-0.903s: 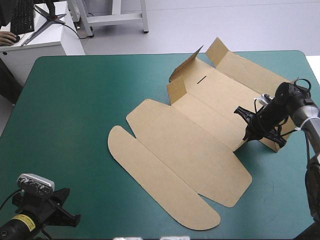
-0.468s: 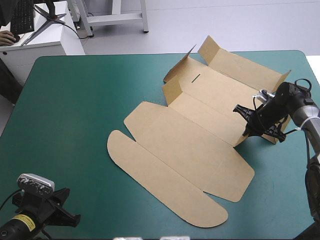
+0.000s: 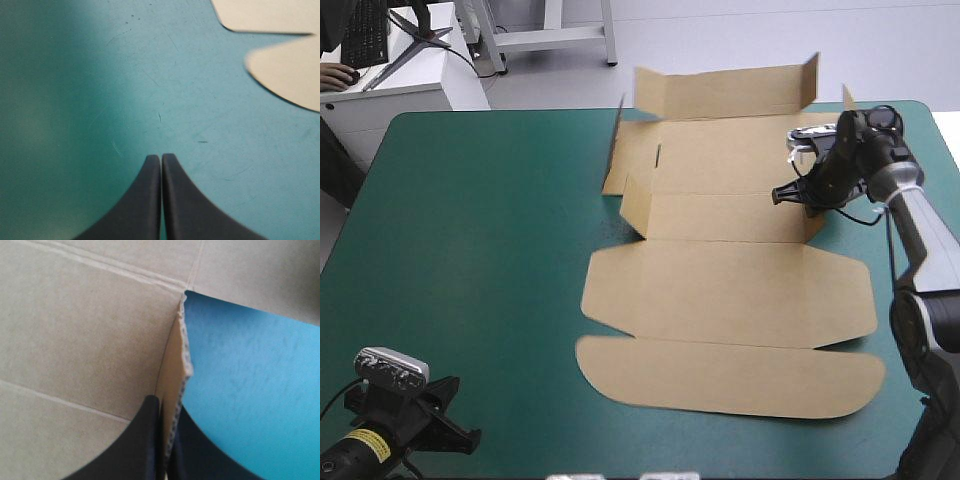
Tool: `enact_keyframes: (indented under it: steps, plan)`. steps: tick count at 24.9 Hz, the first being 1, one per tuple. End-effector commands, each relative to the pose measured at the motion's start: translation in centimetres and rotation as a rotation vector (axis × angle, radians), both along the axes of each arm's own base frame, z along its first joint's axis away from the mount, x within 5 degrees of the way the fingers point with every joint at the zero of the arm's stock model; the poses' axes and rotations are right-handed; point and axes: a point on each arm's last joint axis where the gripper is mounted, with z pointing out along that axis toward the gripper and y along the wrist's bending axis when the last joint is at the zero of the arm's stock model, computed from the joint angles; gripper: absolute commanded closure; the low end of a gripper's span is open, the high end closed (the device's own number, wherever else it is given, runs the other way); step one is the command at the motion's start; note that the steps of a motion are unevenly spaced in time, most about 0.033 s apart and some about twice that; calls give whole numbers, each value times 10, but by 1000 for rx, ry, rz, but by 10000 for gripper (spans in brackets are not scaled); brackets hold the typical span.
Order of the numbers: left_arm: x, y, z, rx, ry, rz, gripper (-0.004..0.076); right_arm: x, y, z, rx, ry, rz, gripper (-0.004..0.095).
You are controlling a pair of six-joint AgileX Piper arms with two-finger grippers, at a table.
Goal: Fold the box
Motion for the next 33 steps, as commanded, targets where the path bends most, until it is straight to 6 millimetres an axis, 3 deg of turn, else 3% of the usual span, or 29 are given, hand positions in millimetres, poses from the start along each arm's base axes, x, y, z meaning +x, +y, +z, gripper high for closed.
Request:
enact_keyframes:
  steps: [1,5,10,11,14,15,21,27,33]
  plan:
    - [3,-2,14,-34,-75,-3,734,13,25,33,-55,-148,171,906]
    - [3,-2,14,-34,-75,-3,734,31,71,30,-4,-230,475,906]
    - [3,-2,14,-34,-75,-3,734,30,113,31,-33,-309,708,905]
    - [3,-2,14,-34,-75,-3,734,26,131,31,-36,-336,800,906]
    - [3,-2,14,-34,-75,-3,734,14,160,31,-74,-377,977,907]
    - [3,-2,14,-34,-75,-3,734,5,180,32,-106,-411,1100,907]
    - [3,-2,14,-34,-75,-3,734,-35,247,34,-159,-512,1415,909]
    - [3,-2,14,-34,-75,-3,734,-46,260,34,-148,-515,1445,909]
    - [3,-2,14,-34,-75,-3,734,-40,258,36,-136,-526,1304,908]
